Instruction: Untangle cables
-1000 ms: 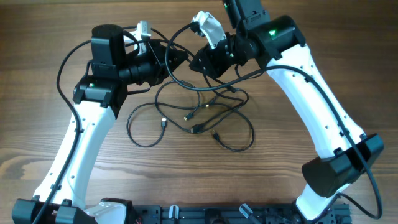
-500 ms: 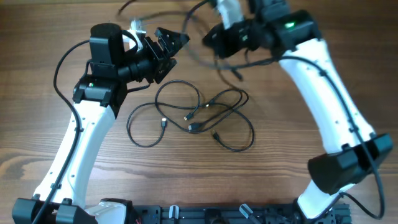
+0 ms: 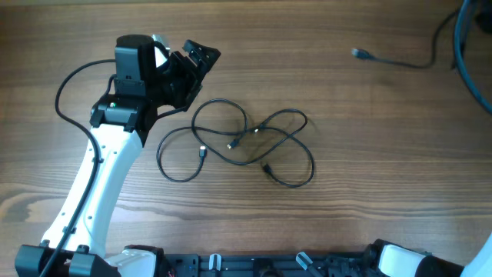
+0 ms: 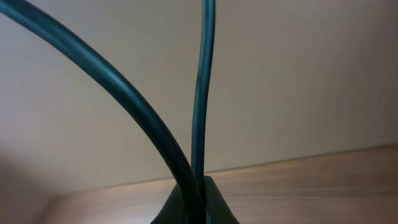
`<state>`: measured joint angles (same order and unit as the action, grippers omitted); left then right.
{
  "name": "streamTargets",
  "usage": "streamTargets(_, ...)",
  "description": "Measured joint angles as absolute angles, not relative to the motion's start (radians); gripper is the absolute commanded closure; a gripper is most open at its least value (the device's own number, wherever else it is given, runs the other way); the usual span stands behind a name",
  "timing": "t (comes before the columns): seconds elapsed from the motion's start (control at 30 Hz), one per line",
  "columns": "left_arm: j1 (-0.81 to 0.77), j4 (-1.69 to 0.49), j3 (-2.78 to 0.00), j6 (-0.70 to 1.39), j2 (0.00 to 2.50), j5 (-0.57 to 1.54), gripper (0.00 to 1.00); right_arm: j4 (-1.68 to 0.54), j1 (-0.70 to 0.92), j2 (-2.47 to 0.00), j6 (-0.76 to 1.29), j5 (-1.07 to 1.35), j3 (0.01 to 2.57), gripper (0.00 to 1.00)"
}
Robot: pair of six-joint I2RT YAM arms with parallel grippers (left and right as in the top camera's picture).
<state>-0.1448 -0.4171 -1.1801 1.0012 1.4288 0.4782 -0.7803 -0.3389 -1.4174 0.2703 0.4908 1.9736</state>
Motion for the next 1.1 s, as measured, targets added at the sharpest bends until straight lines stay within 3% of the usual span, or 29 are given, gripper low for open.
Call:
streamTargets(0.23,-0.145,-0.464,-1.18,1.001,1.429,0.399,0.0,-0.682,-0.432,-1.608,0.143,0.207,1.972,0.96)
streamTargets(0.5,-0.145,-0.468,-1.18,1.001,1.429,0.306,0.0,-0.311,-0.575,-1.744,0.058,0.1,1.964,0.96)
streamTargets(0.67,-0.145,-0.471,-1.18,1.001,1.45,0.284,0.0,-0.267,-0.6,-1.9,-0.006,0.065,1.987,0.94)
streamTargets(0.7,-0.145,-0.471,-1.18,1.001,1.452,0.281,0.0,-0.29,-0.606,-1.975,-0.006,0.06,1.983,0.84)
streamTargets(0.73,-0.145,-0.471,-1.18,1.001,1.452,0.277,0.0,-0.336,-0.615,-2.059,-0.004,0.052,1.984,0.64)
streamTargets(0.87,-0.145,-0.471,-1.18,1.001,1.453,0.273,0.0,-0.473,-0.641,-2.275,0.054,0.039,1.969,0.09)
streamTargets(0.9,-0.145,-0.471,-1.18,1.001,1.455,0.27,0.0,-0.505,-0.643,-2.308,0.086,0.035,1.964,0.0)
streamTargets(1.1,-0.145,-0.471,-1.18,1.001,1.457,0.266,0.0,-0.62,-0.643,-2.317,0.184,0.068,1.964,0.0)
